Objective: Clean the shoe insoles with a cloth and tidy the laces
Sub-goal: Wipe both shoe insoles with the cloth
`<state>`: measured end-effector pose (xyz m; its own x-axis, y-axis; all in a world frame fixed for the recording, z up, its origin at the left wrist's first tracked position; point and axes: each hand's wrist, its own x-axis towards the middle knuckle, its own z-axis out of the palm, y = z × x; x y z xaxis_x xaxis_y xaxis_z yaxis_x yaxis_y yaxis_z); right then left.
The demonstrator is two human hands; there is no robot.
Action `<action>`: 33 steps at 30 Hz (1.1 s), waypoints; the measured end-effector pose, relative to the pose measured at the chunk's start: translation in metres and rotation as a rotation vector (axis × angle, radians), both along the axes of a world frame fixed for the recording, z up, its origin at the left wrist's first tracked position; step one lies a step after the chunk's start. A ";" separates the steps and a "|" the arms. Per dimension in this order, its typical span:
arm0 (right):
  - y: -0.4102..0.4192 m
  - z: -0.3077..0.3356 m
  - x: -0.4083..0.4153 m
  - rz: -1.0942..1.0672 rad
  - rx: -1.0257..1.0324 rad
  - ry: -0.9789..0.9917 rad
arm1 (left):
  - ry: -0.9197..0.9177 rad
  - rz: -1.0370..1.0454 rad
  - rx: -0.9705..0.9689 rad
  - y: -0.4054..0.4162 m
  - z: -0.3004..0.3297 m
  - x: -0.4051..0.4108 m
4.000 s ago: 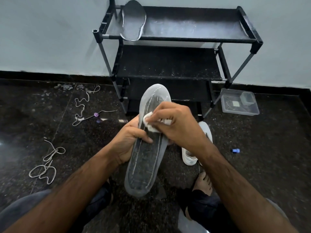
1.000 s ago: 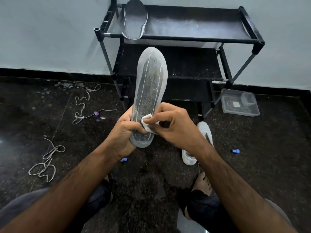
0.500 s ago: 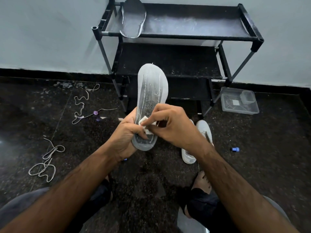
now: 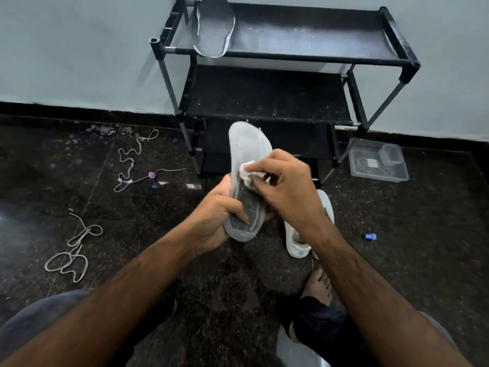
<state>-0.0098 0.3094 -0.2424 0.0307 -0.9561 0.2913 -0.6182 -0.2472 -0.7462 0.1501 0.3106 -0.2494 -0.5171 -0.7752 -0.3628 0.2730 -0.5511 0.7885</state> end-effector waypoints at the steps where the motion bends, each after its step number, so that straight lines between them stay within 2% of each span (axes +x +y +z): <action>1: 0.000 -0.001 -0.003 -0.056 -0.007 -0.002 | -0.005 -0.015 -0.001 0.002 -0.001 -0.003; 3: 0.000 -0.001 -0.005 -0.099 -0.014 -0.016 | -0.011 -0.031 -0.024 0.001 -0.004 -0.003; 4: 0.001 0.000 -0.004 -0.055 -0.008 -0.030 | -0.001 -0.030 -0.036 -0.001 -0.004 -0.001; 8: 0.005 0.006 0.008 0.317 0.077 -0.043 | 0.051 0.011 -0.055 -0.010 -0.002 0.012; 10: 0.004 0.004 0.008 0.297 0.045 -0.027 | 0.143 0.008 -0.033 -0.011 0.000 0.014; 13: 0.005 -0.001 0.008 0.142 -0.092 0.029 | 0.326 -0.009 0.022 -0.011 0.001 0.012; 15: 0.008 -0.003 0.013 0.129 -0.131 0.050 | 0.349 0.042 0.070 -0.013 0.002 0.010; 17: 0.009 -0.004 0.020 0.215 -0.127 0.104 | 0.318 0.100 0.106 -0.012 -0.001 0.009; 20: 0.009 -0.001 0.024 0.391 -0.067 0.194 | 0.109 0.207 0.046 -0.015 -0.012 0.007; 22: 0.008 0.003 0.020 0.442 -0.028 0.204 | 0.067 0.258 0.032 -0.015 -0.017 0.005; 28: 0.008 0.006 0.008 0.193 -0.143 0.242 | 0.122 0.297 -0.043 -0.017 -0.011 0.003; 33: 0.011 0.003 0.023 0.525 0.052 0.262 | 0.033 0.374 -0.021 -0.023 -0.013 0.014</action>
